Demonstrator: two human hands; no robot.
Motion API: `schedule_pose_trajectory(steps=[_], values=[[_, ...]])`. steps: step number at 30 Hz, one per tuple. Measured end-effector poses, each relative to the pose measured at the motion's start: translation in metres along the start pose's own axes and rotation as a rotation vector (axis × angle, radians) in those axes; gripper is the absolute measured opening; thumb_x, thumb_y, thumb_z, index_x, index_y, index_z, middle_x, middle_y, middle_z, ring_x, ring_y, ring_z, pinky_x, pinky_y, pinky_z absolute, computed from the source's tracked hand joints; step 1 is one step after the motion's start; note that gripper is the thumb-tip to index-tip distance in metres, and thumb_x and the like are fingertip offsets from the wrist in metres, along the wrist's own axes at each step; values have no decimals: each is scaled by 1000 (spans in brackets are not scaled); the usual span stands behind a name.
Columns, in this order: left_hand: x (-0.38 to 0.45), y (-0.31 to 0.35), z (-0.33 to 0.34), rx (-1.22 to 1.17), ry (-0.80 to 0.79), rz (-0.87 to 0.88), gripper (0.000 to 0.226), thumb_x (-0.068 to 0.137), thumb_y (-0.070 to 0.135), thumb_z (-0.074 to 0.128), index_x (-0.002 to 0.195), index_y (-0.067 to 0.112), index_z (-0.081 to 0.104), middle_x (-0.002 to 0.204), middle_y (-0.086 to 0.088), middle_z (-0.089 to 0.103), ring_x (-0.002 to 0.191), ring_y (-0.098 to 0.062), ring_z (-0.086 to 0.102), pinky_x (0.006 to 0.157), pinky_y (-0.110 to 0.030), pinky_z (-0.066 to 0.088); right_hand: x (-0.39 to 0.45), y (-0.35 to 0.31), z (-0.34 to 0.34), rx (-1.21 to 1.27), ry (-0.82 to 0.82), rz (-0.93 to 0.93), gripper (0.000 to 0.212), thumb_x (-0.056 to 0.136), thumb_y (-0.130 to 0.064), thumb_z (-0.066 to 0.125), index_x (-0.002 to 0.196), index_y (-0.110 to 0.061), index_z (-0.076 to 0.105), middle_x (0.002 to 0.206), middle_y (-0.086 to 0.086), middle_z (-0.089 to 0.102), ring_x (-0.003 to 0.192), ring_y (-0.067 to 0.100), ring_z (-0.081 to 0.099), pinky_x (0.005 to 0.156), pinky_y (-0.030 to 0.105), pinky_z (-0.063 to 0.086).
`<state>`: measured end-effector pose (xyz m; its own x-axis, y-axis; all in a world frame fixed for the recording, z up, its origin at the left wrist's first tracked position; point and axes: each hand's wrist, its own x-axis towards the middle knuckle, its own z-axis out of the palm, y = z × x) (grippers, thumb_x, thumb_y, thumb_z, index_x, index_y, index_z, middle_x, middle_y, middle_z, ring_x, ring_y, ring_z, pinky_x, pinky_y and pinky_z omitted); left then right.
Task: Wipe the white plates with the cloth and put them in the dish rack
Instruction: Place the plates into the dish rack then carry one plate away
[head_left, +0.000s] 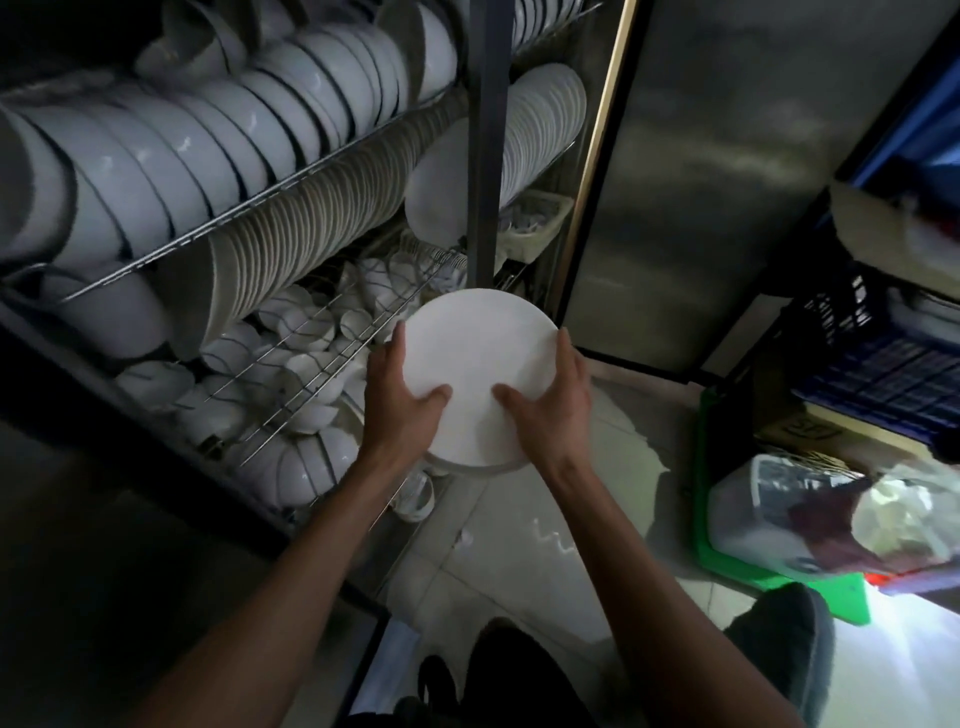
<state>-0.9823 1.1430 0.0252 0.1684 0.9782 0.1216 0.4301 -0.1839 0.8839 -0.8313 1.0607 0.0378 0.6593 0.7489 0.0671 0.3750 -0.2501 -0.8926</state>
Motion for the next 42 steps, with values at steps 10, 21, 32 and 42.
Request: schedule_pose_trajectory(steps=[10,21,32,42], values=[[88,-10,16,-64,53,-89,91,83,8,75,157,28,26,150,0,35,128,-9,38,102,-29,38,100,-8,40,25,-78,-6,96,80,-25,81,157,-26,25,156,0,36,133,16,38,100,32,35],[182,-31,34,-64,257,-279,91,82,11,78,156,30,28,153,-1,36,133,-16,39,100,-30,36,229,-26,97,51,-348,-61,87,82,-21,78,154,-34,31,152,-2,45,132,20,46,98,29,40],[210,-68,25,-108,385,-347,92,82,12,78,157,30,27,155,1,35,130,-9,39,99,-28,37,265,-39,143,74,-533,-44,87,82,-25,81,153,-35,31,147,-2,47,125,18,49,96,49,54],[227,-87,18,-188,363,-348,92,81,9,78,155,34,31,153,2,37,133,-15,42,105,-36,43,269,-40,159,156,-563,-88,76,85,-19,76,148,-38,37,139,-8,48,121,21,51,96,52,54]])
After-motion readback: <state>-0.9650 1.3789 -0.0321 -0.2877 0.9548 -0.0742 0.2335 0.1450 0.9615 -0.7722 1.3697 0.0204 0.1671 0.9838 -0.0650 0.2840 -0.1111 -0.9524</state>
